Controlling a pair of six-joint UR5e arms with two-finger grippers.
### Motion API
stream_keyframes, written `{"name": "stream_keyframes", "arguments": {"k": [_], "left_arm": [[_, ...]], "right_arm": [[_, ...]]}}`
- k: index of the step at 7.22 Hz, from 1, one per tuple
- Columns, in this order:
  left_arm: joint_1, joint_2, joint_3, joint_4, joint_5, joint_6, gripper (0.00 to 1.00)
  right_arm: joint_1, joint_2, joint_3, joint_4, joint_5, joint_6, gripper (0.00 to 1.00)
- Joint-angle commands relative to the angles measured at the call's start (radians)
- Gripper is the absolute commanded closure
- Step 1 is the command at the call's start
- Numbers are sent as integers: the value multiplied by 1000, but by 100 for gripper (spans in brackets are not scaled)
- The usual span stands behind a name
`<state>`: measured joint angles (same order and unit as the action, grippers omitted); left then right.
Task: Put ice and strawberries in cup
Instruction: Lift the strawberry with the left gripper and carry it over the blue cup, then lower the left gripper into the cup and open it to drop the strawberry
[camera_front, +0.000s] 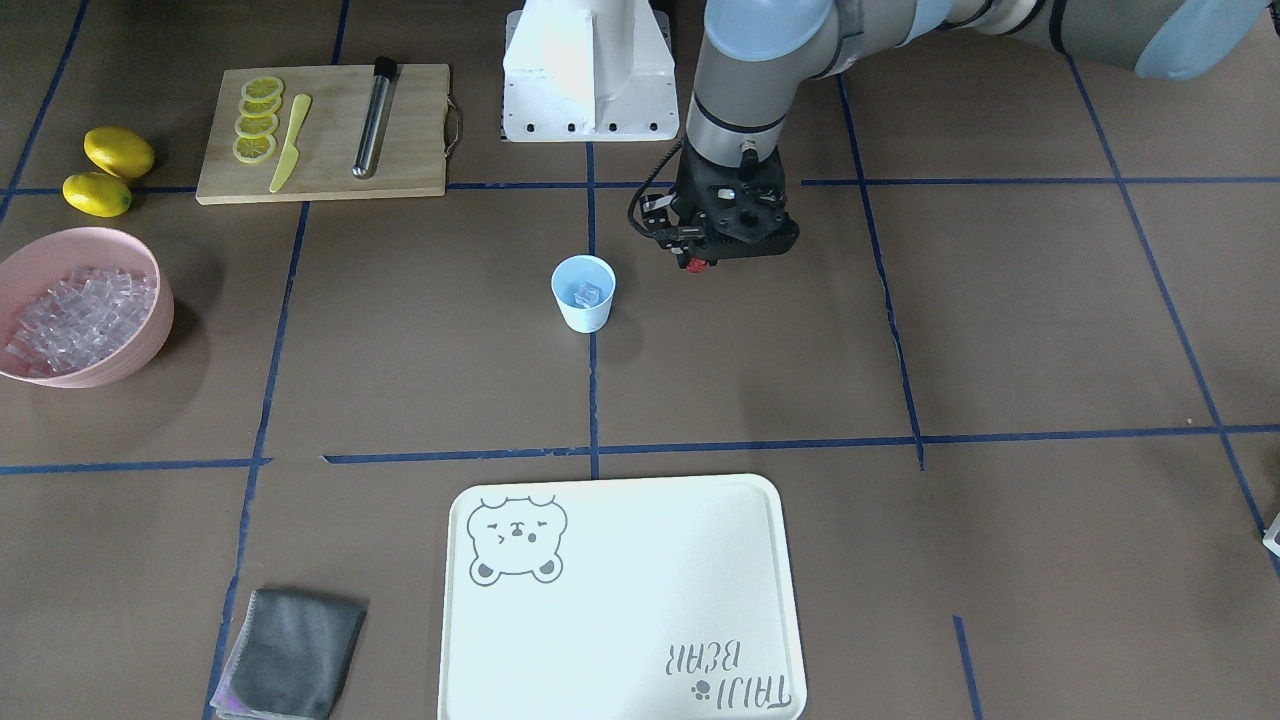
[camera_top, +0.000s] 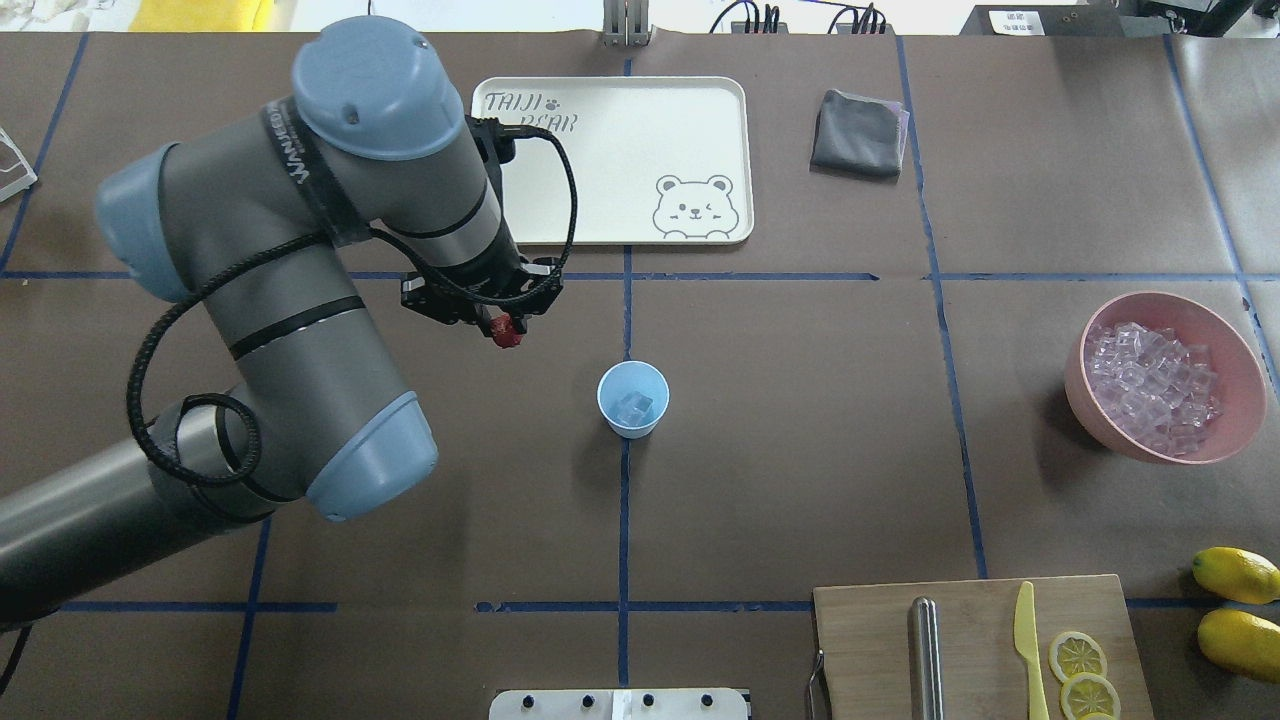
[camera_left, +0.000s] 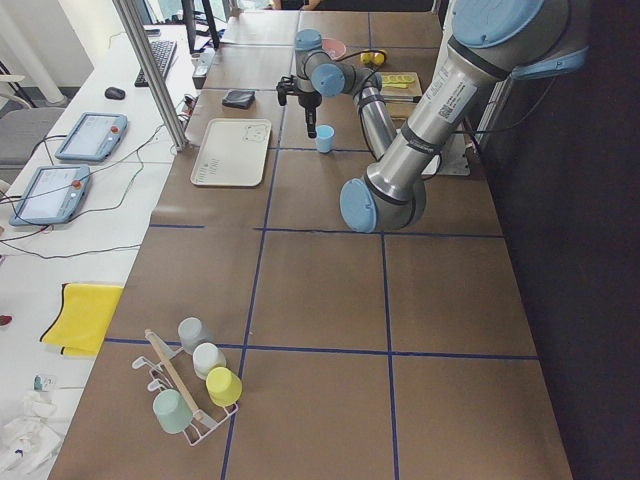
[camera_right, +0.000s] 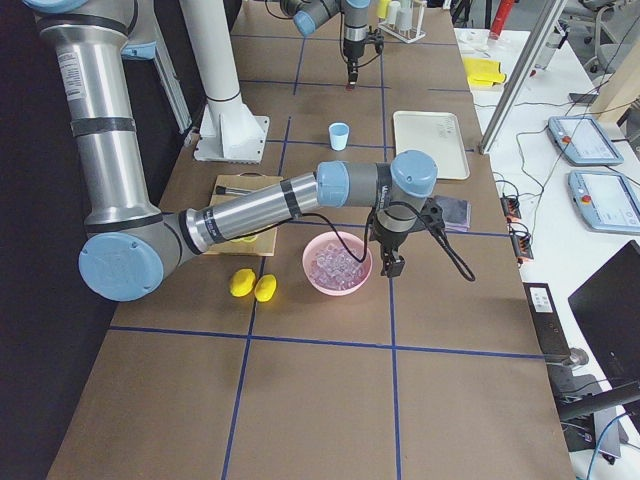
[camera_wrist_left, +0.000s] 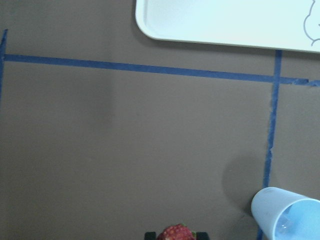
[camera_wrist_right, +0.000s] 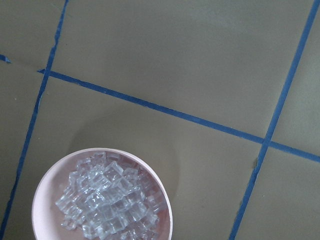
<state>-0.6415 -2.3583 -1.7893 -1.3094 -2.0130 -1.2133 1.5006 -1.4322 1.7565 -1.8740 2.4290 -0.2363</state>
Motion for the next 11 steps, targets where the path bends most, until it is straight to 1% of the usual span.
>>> {"name": "stream_keyframes", "arguments": {"k": [1,3,4,5,6,7,8,11], "left_arm": [[60,-50,97,-90,48,-70,100],[95,-85,152,-108,77,-80,100],[109,-91,154,-110,77,-95,100],[111,-104,180,-122,77,-97,100],[111,-120,230,-166,79,-97,100],[111,-136,264,-182,79,-98,100],[118,-139,266,-182,77,-98,100],[121,-136,258,-182,77,-101,95]], "right_arm": [[20,-16,-71,120,-2,3,0],[23,-23,-74,122,-7,2,0],[23,-22,-83,127,-10,3,0],[23,-25,-83,134,-10,5,0],[26,-25,-83,134,-10,11,0],[29,-25,-84,134,-10,11,0],[32,-25,-83,134,-10,11,0],[36,-25,-83,134,-10,11,0]]}}
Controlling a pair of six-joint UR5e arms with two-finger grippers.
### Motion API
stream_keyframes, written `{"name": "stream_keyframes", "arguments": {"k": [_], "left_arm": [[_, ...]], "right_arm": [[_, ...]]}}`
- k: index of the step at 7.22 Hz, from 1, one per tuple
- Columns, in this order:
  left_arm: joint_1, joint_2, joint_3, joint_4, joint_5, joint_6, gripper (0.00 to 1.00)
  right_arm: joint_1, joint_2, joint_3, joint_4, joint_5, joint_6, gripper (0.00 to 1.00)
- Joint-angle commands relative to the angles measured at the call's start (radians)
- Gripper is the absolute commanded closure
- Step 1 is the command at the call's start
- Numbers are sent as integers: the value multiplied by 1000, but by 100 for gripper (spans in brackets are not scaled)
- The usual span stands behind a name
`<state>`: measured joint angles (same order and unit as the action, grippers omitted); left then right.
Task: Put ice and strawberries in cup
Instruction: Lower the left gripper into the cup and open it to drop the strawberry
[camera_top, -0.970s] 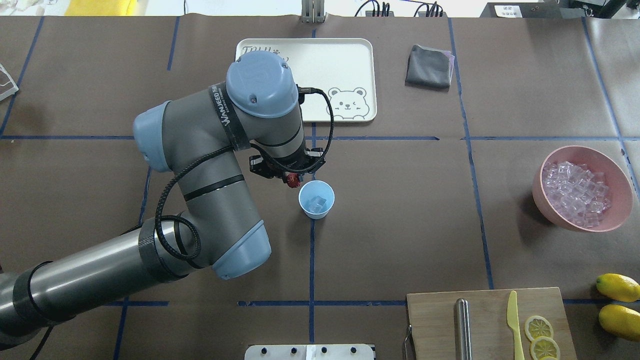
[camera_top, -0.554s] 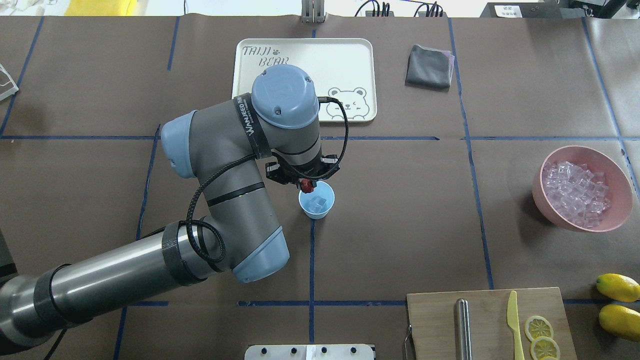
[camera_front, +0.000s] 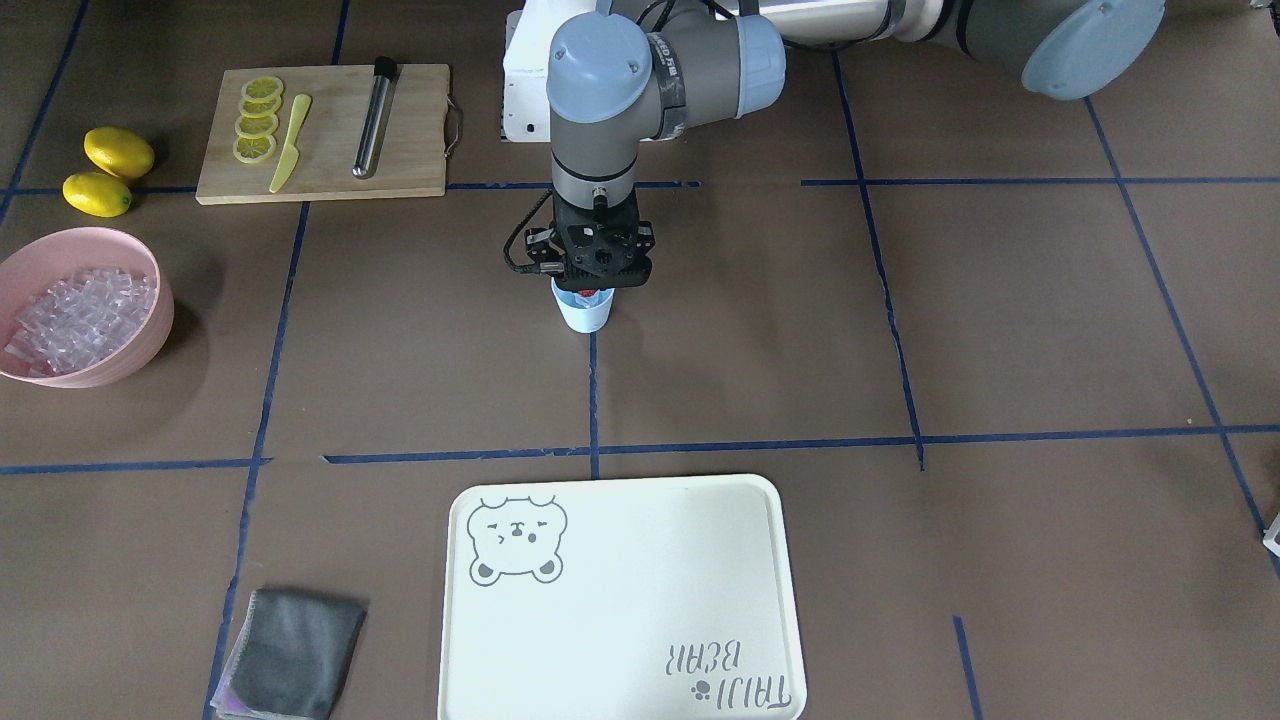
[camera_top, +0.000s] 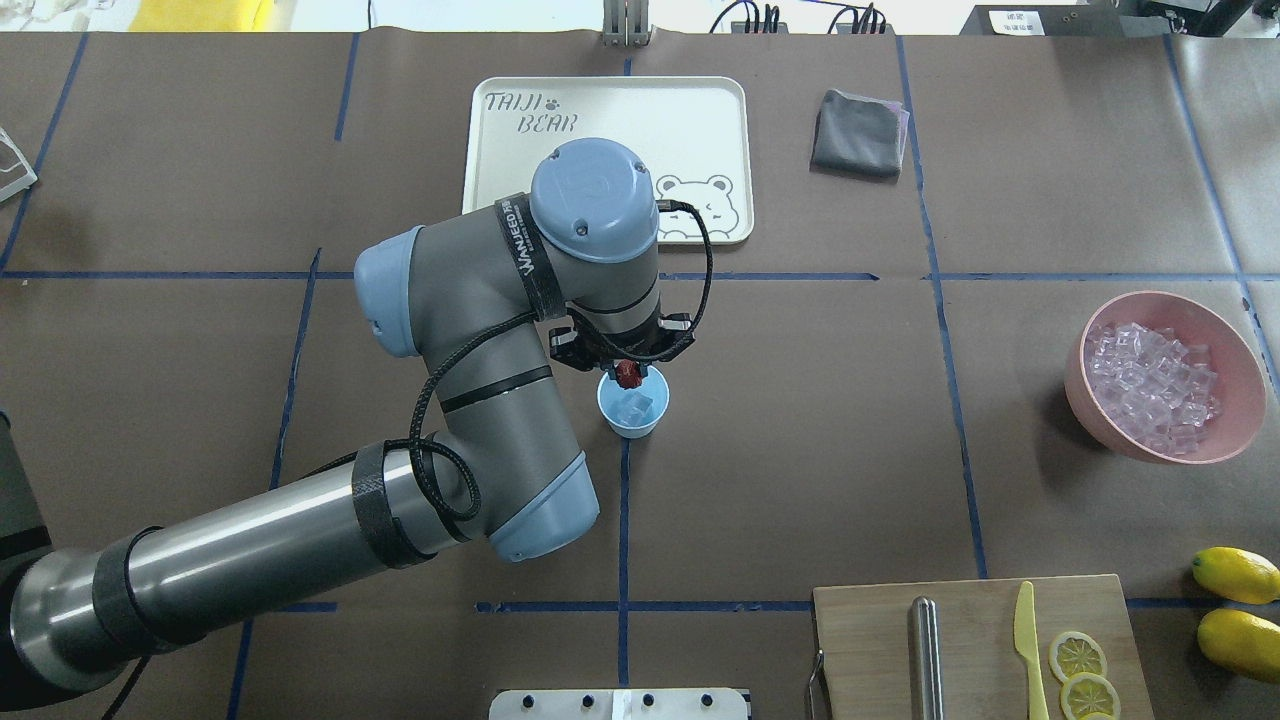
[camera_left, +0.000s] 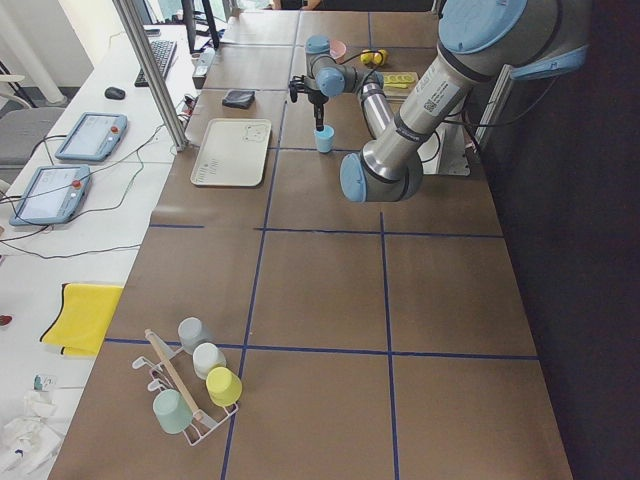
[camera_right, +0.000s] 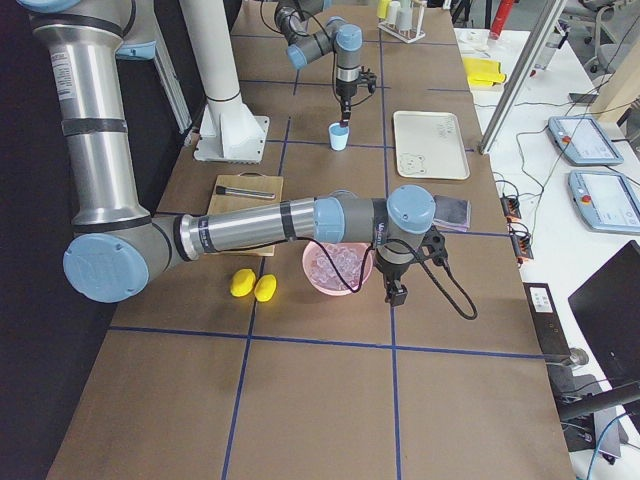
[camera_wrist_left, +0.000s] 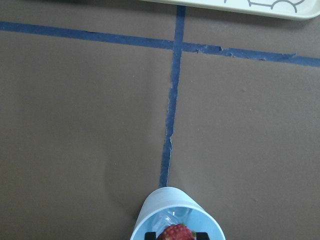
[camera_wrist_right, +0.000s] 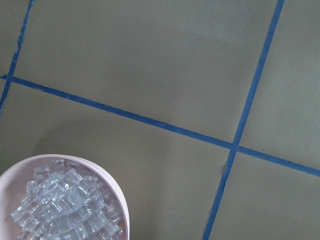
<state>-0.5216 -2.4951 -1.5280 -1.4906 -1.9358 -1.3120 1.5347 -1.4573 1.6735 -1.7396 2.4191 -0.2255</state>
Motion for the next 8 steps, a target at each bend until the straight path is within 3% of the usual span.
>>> {"name": "stream_keyframes", "arguments": {"k": [1,2,3,4,8], "left_arm": [[11,1,-4,1,0,-3,91],[14,2,-4,1,-2,-4,63],[17,5,-7,1,-2,-3,17],[22,4,-11,3,0,-3,0],[19,10,-58,16,-3,7,0]], "right_arm": [[2,0,0,0,0,0,0],[2,0,0,0,0,0,0],[2,0,0,0,0,0,0],[7,0,0,0,2,0,0],[8,0,0,0,0,0,0]]}}
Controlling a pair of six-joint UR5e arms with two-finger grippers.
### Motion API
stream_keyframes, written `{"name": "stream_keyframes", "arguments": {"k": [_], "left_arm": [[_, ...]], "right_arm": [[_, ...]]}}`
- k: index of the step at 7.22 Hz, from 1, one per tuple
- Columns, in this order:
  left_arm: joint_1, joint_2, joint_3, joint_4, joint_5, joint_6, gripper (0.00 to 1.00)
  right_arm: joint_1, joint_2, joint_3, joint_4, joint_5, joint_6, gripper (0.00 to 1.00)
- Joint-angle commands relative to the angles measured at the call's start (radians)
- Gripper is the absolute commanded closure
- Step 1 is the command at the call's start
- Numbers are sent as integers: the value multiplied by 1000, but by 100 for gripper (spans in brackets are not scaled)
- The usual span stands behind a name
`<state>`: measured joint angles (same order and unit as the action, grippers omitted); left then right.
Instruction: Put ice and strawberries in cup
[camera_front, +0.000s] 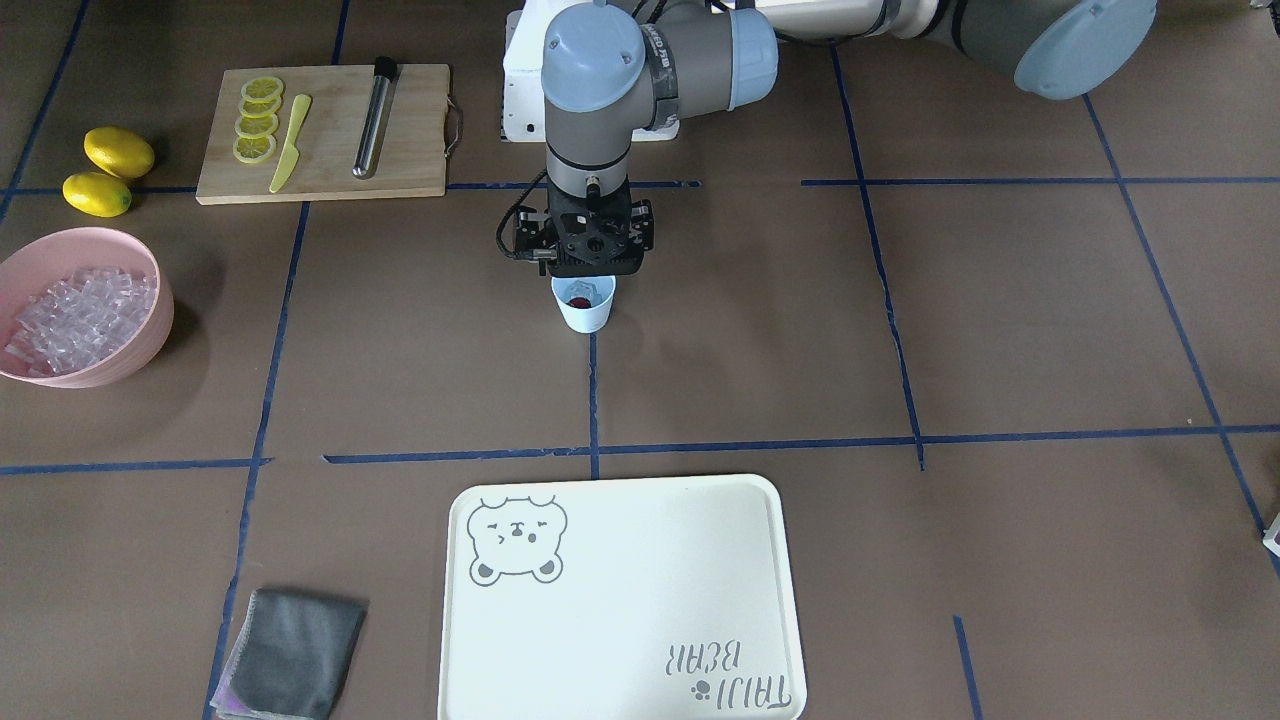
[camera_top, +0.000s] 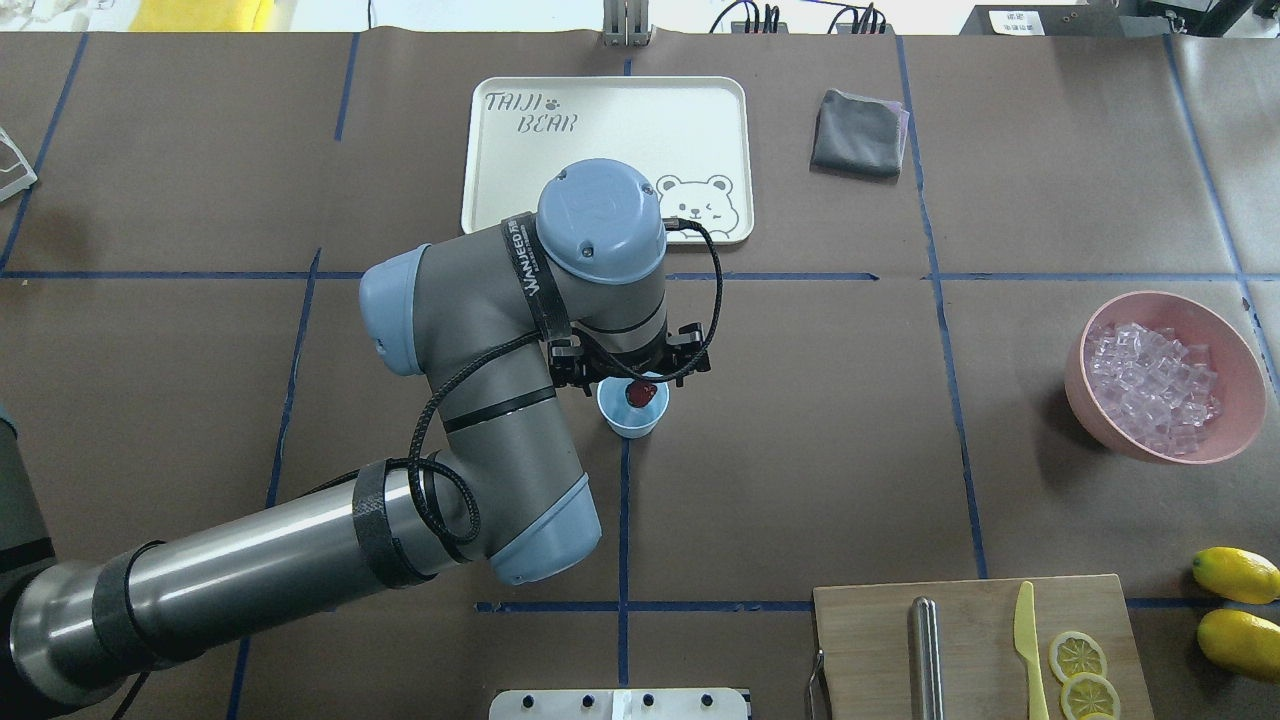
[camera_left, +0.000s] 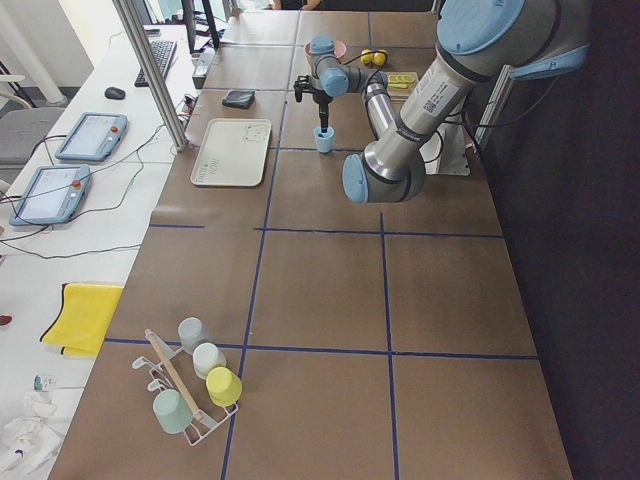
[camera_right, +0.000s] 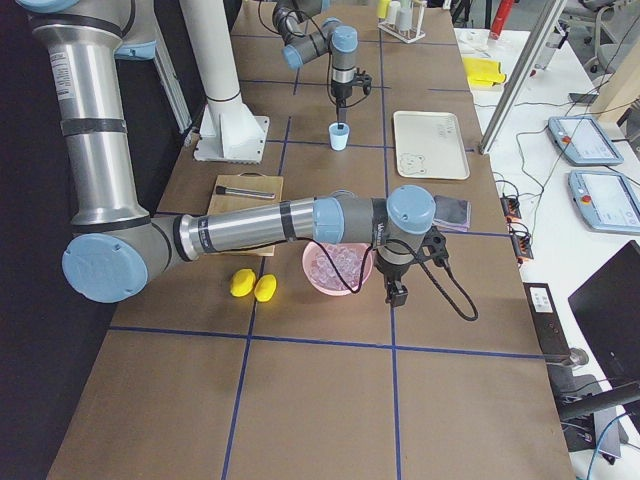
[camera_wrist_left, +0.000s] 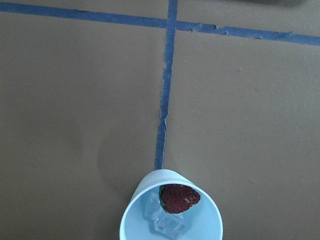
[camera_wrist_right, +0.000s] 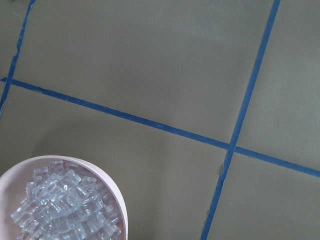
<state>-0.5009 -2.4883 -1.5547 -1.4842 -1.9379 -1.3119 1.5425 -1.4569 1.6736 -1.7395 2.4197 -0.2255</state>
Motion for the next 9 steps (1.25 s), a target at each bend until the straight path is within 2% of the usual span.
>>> {"name": "stream_keyframes", "arguments": {"k": [1,3,5,9], "left_arm": [[-10,18,-45,10,-1,13,0],[-60,61,-83,22,-4,60,0],[-157,104,-164,186,-7,269,0],[-436,411,-315,214,-171,671,0]], "right_arm": [[1,0,0,0,-1,0,0],[2,-7,0,0,-1,0,0],[2,-7,-3,0,-1,0,0],[2,-5,-21,0,-2,9,0]]}}
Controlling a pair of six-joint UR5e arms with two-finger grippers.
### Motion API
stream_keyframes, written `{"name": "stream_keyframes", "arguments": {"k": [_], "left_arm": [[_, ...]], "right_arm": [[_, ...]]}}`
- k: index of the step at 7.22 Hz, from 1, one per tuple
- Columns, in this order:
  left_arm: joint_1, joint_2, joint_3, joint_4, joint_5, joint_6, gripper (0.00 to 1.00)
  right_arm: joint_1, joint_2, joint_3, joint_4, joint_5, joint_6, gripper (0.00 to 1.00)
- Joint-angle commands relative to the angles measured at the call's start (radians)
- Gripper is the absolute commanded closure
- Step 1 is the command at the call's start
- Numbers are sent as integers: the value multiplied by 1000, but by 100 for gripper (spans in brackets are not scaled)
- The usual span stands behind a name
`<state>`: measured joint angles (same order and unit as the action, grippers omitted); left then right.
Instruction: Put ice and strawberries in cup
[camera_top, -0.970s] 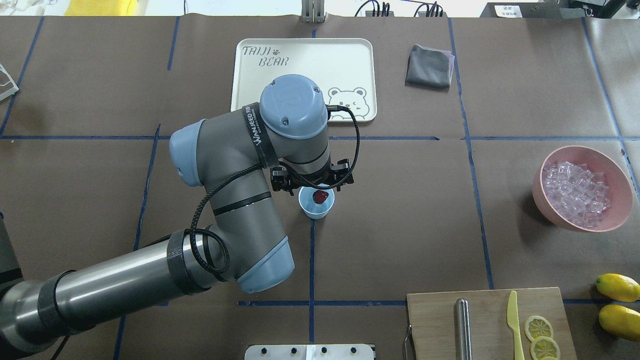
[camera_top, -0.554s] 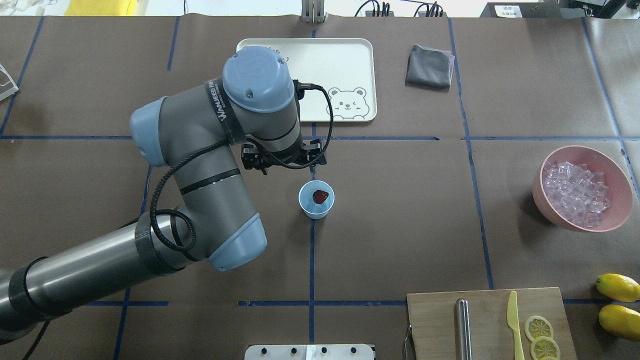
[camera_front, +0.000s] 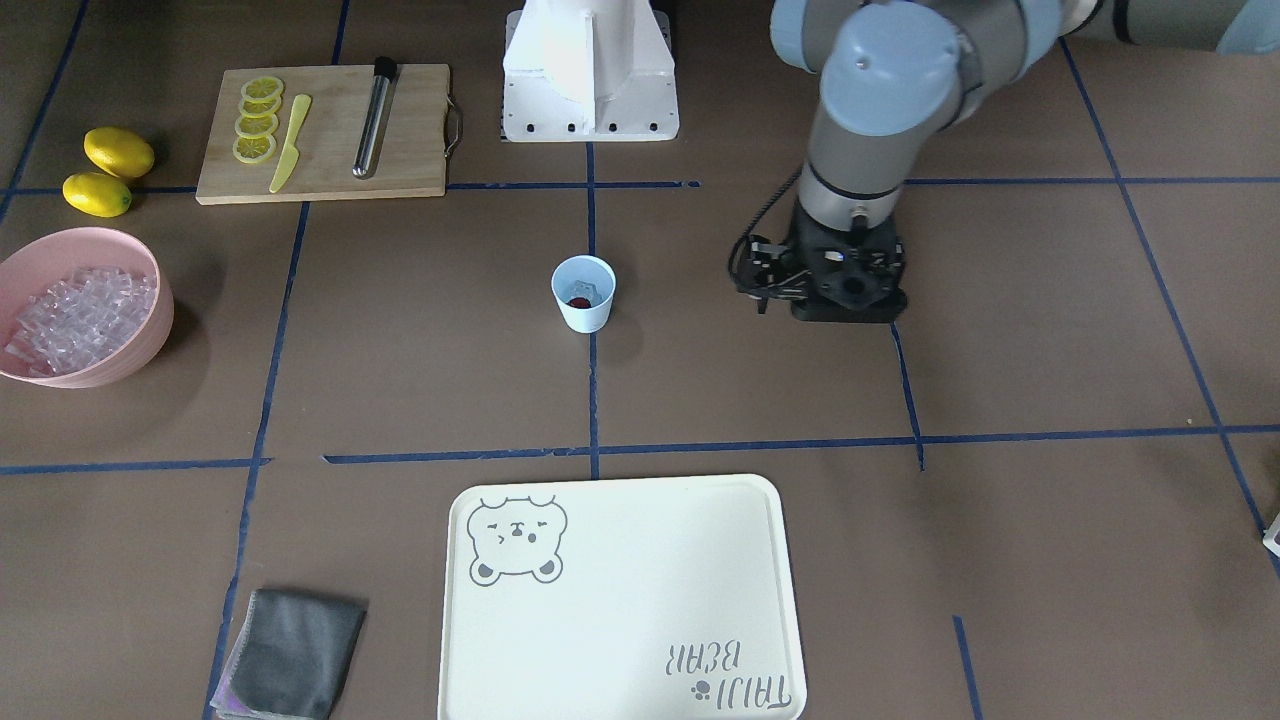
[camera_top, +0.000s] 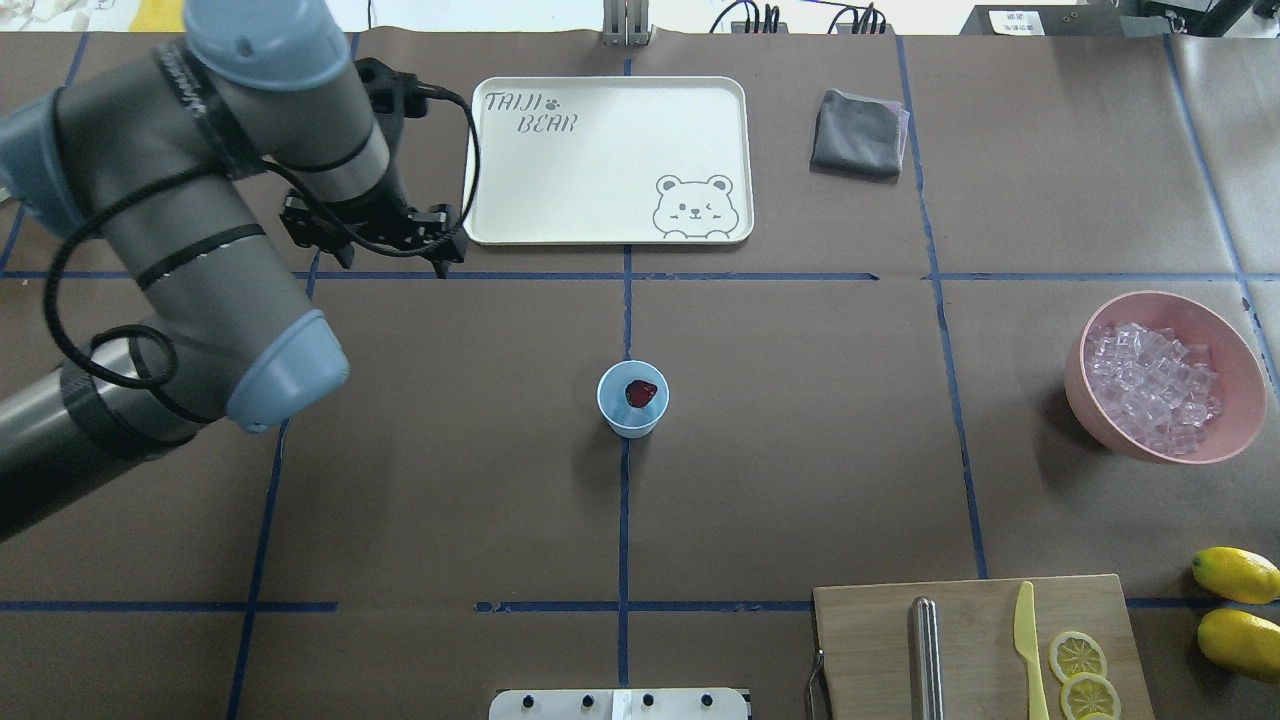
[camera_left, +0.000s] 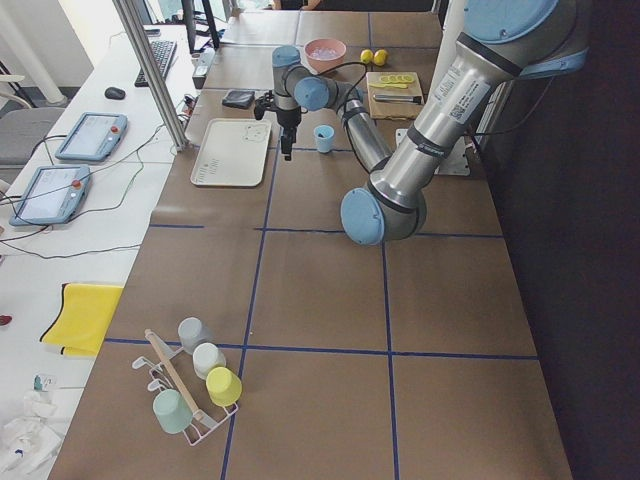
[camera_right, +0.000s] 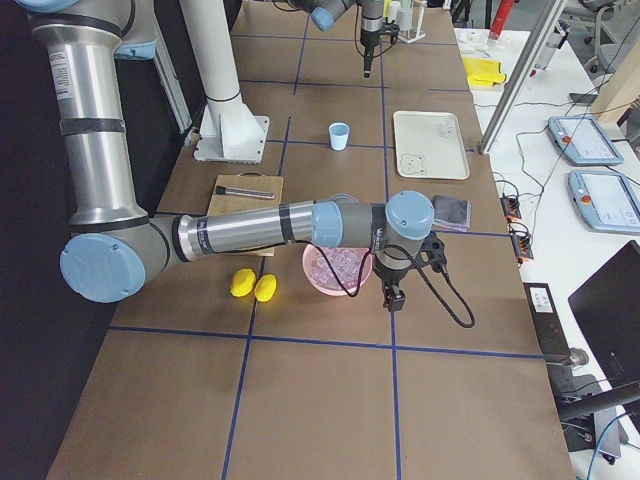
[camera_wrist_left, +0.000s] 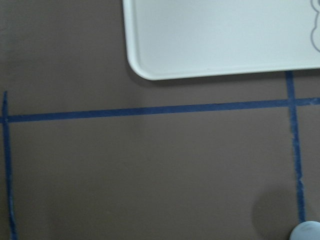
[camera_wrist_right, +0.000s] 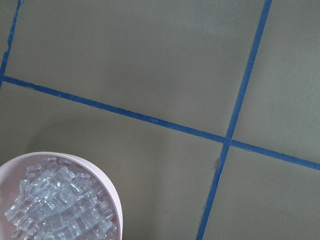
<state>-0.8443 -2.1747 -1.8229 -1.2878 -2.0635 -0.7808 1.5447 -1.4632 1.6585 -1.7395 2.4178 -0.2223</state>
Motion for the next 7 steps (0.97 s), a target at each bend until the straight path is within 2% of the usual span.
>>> {"name": "stream_keyframes", "arguments": {"k": [1,2,3,4,6,7], "left_arm": [[-158,151,-83,81,-49,276,0],[-233,198,-104,152,-52,399,0],[-305,272,-104,159,-105,470,0],[-381,358,-92,150,-201,559,0],[-505,461,-46,143,-216,736,0],[-560,467,6,143,-216,796,0]], "right_arm": [[0,3,-14,2,0,11,0],[2,9,-31,2,0,11,0],[3,12,-39,3,0,14,0],[5,14,-39,5,1,14,0],[12,15,-98,104,3,18,0],[20,15,-149,188,10,32,0]]}}
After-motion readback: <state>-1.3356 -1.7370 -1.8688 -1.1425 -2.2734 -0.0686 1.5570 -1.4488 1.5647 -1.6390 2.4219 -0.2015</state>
